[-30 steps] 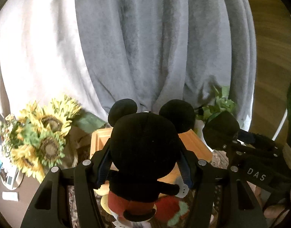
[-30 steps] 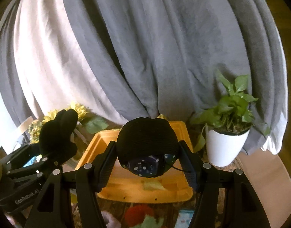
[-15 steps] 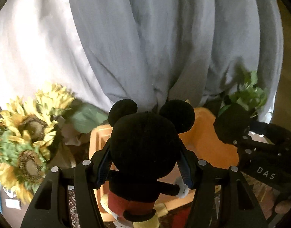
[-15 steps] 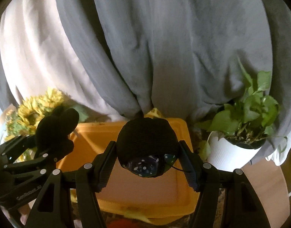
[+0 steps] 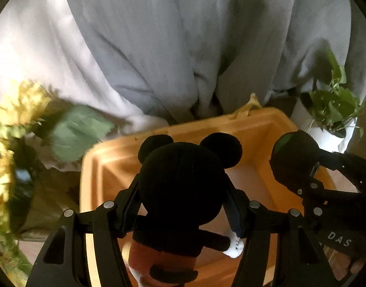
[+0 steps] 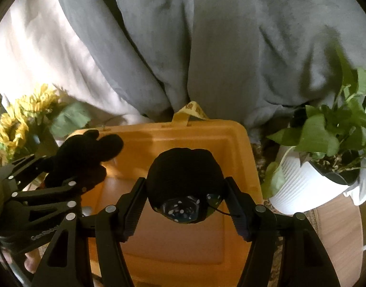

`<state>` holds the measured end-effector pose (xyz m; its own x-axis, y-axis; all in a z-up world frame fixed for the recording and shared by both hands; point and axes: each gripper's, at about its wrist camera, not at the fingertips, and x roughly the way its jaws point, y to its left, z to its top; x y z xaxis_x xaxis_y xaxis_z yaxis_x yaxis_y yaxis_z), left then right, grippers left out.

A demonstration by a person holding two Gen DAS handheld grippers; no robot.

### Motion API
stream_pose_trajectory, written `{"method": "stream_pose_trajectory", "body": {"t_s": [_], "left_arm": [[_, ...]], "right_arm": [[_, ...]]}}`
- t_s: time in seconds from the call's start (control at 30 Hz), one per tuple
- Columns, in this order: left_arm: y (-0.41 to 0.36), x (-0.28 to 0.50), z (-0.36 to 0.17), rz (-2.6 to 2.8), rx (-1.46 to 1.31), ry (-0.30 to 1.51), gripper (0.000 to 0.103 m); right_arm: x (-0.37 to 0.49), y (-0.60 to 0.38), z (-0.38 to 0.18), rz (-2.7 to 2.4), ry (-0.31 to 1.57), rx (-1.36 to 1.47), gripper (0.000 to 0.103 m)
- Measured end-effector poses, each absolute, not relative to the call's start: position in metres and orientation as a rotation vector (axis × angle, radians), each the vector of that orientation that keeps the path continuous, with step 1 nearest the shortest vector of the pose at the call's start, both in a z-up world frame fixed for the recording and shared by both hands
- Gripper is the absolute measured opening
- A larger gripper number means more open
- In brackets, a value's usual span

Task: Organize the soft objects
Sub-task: 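Carry both toys over the orange crate and open both tools to drop them, then withdraw both tools from the crate toward the remaining toys on the rug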

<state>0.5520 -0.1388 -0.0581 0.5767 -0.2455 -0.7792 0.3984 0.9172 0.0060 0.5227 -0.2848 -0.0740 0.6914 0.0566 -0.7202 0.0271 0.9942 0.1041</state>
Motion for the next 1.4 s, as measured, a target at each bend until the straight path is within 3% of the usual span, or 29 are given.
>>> {"method": "stream_pose_trajectory", "body": {"t_s": [0.17,0.3,0.53,0.83,1.13,1.4], "left_arm": [[-0.142,0.558,-0.065,-0.399,0.208,0.933,0.065],[-0.143,0.56,-0.064,-0.355,0.25,0.909,0.078],[-0.14,0.552,-0.056,-0.37,0.224,0.9,0.08],[-0.128,0.508,-0.011,-0.355,0.186,0.75,0.091],[-0.103,0.447,0.026,-0.265,0.163,0.569,0.101],[-0.078,0.402,0.035,-0.228,0.128,0.522,0.103]], "right_arm": [[0.527,-0.284,-0.08,0.031,0.842,0.118,0.066],[0.531,-0.288,-0.084,0.028,0.875,0.142,0.066],[0.523,-0.291,-0.073,0.002,0.821,0.125,0.066],[0.491,-0.293,-0.04,-0.016,0.717,0.155,0.068],[0.435,-0.273,0.001,-0.043,0.543,0.091,0.078],[0.393,-0.256,0.011,-0.003,0.49,0.091,0.083]]}}
